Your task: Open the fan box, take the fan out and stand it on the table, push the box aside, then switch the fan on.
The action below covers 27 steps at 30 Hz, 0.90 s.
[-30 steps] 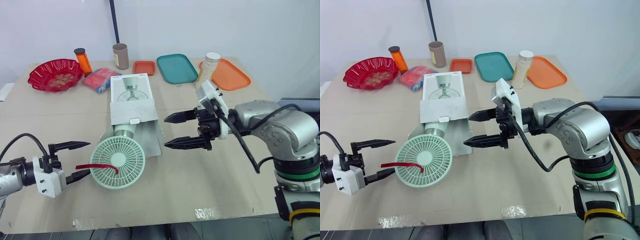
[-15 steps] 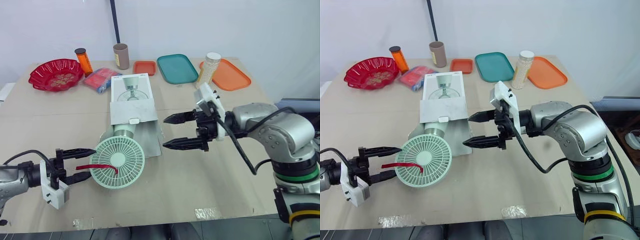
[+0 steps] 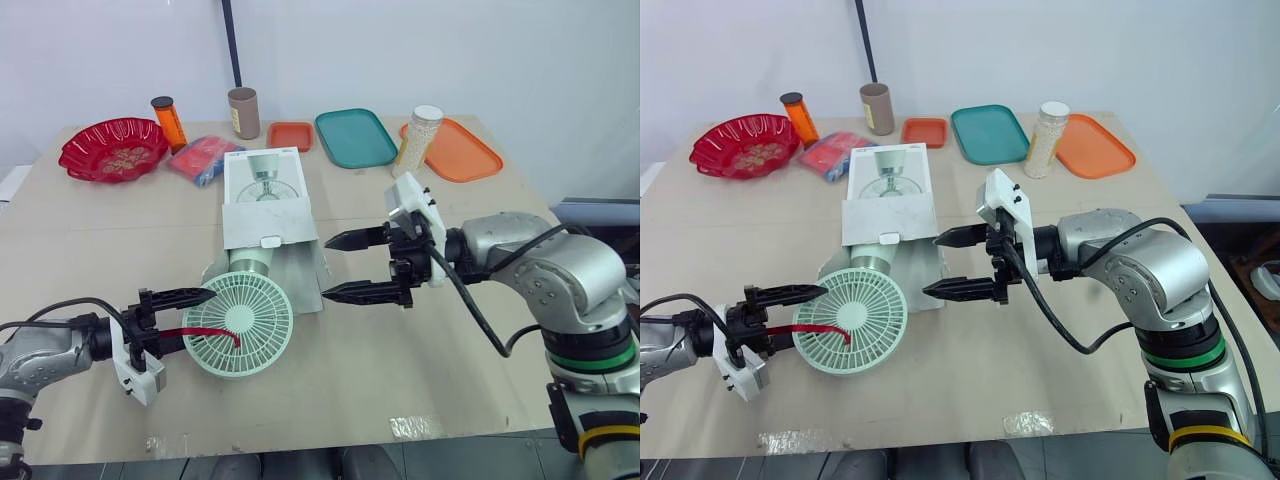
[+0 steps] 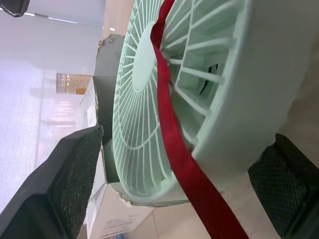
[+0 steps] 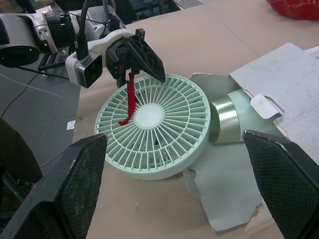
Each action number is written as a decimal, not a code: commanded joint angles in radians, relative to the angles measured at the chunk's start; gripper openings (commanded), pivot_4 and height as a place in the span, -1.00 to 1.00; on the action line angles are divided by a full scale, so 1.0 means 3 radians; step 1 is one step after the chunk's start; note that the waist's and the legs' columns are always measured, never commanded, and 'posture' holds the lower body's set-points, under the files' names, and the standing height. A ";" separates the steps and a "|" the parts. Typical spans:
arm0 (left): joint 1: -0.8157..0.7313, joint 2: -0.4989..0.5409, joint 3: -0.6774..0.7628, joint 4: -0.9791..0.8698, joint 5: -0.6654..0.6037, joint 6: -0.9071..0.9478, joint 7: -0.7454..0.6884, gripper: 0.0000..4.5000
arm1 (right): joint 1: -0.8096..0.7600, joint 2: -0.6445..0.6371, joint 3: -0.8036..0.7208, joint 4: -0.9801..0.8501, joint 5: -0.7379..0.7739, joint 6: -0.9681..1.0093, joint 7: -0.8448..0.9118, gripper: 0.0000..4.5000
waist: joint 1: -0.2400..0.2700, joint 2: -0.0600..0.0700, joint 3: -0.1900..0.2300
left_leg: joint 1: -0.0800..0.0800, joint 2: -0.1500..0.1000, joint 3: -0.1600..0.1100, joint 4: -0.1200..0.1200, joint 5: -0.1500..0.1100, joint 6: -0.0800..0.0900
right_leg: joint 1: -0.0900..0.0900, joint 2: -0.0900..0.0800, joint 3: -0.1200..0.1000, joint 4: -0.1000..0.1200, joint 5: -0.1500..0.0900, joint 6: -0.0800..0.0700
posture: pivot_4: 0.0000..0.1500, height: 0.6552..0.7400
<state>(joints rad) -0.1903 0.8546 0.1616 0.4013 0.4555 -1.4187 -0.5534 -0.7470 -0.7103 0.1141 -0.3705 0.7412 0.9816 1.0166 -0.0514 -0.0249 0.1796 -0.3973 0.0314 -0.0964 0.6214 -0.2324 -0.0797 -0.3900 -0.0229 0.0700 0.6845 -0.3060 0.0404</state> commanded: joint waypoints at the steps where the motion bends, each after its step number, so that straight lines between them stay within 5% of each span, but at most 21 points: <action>1: 0.0043 0.0092 -0.0013 -0.0110 0.0075 -0.0043 0.0162 1.00 | -0.0015 -0.0024 -0.0052 -0.0101 0.0023 -0.0045 -0.0003 0.98 | 0.0000 0.0001 0.0000 | 0.0000 0.0000 0.0000 0.0000 0.0000 0.0000 | 0.0000 0.0000 0.0000 0.0000 0.0000 0.0000 | 1.00 1.00; 5: 0.0099 0.0130 -0.0060 -0.0125 0.0173 0.0000 0.0256 1.00 | -0.0034 0.0024 0.0002 -0.0058 -0.0046 -0.0122 -0.0015 0.98 | -0.0001 0.0001 -0.0001 | 0.0000 0.0000 0.0000 0.0000 0.0000 0.0000 | 0.0000 0.0000 0.0000 0.0000 0.0000 0.0000 | 1.00 1.00; 11: 0.0107 0.0077 -0.0021 -0.0210 0.0414 0.0004 0.0480 0.21 | -0.0033 0.0036 0.0011 -0.0065 -0.0054 -0.0118 -0.0004 1.00 | 0.0007 0.0000 -0.0001 | 0.0000 0.0000 0.0000 0.0002 0.0000 0.0000 | 0.0001 -0.0001 -0.0001 0.0001 0.0000 0.0000 | 1.00 1.00; 27: 0.0128 0.0094 -0.0020 -0.0391 0.0734 0.0150 0.1020 0.21 | -0.0003 -0.0003 -0.0010 -0.0106 -0.0013 -0.0042 0.0016 1.00 | 0.0009 0.0005 -0.0004 | 0.0001 -0.0001 0.0000 0.0005 0.0000 0.0000 | 0.0002 -0.0001 -0.0001 0.0004 0.0000 0.0000 | 1.00 1.00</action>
<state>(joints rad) -0.1615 0.8759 0.1442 0.3074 0.6914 -1.3908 -0.2671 -0.7468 -0.7005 0.1239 -0.3686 0.7230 0.9731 1.0181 -0.0488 -0.0235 0.1785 -0.3970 0.0312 -0.0965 0.6228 -0.2324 -0.0796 -0.3893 -0.0231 0.0698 0.6857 -0.3059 0.0406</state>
